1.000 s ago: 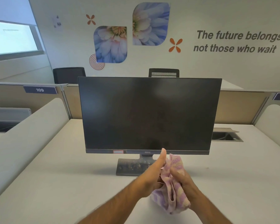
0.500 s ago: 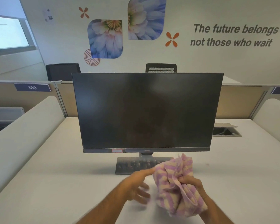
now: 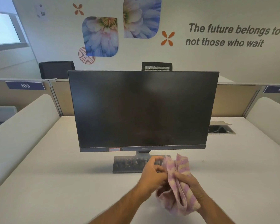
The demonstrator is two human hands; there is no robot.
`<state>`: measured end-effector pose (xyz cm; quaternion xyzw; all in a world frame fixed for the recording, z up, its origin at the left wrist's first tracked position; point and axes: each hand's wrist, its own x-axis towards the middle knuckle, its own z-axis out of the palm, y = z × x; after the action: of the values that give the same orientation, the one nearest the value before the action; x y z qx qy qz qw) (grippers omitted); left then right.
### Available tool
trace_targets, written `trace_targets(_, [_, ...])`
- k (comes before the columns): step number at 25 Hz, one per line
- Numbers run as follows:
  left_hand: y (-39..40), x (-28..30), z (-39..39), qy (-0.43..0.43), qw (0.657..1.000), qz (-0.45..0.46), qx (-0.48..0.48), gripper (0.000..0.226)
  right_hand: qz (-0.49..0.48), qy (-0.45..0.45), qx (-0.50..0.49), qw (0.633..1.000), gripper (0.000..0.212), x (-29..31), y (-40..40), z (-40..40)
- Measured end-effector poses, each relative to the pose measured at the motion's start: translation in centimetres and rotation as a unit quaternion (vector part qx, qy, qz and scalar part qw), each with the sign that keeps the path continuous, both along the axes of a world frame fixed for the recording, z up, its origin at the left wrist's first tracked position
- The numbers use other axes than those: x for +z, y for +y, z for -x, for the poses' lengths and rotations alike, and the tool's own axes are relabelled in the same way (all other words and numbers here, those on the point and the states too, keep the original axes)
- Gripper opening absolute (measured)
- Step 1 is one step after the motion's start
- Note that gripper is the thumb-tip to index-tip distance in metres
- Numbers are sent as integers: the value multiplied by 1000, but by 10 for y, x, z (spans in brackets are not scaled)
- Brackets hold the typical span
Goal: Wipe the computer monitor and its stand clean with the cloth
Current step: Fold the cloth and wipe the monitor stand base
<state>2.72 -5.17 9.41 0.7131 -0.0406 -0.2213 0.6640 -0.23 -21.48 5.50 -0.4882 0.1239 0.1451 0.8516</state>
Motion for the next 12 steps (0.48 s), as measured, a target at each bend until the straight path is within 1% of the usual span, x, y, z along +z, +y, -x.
trace_targets(3, [-10,4,11,81,991,90,50,24,-12,-1,3,1000,95,2,12,3])
trace_targets(4, [-12,4,12,106,985,119,62,22,-28,6,-2,1000,96,3,14,5])
trace_targets(6, [-13,6,13,142,976,160,51,37,-53,20,2,998,97,2,15,8])
trace_targets(8, [-10,10,13,163,972,166,33,53,-62,8,18,998,93,3,15,8])
trace_targets(10, [-7,11,10,177,969,170,26,58,-71,-6,32,997,80,4,16,8])
trace_targets(12, [-5,12,8,169,972,163,17,59,-61,-12,46,997,73,11,18,10])
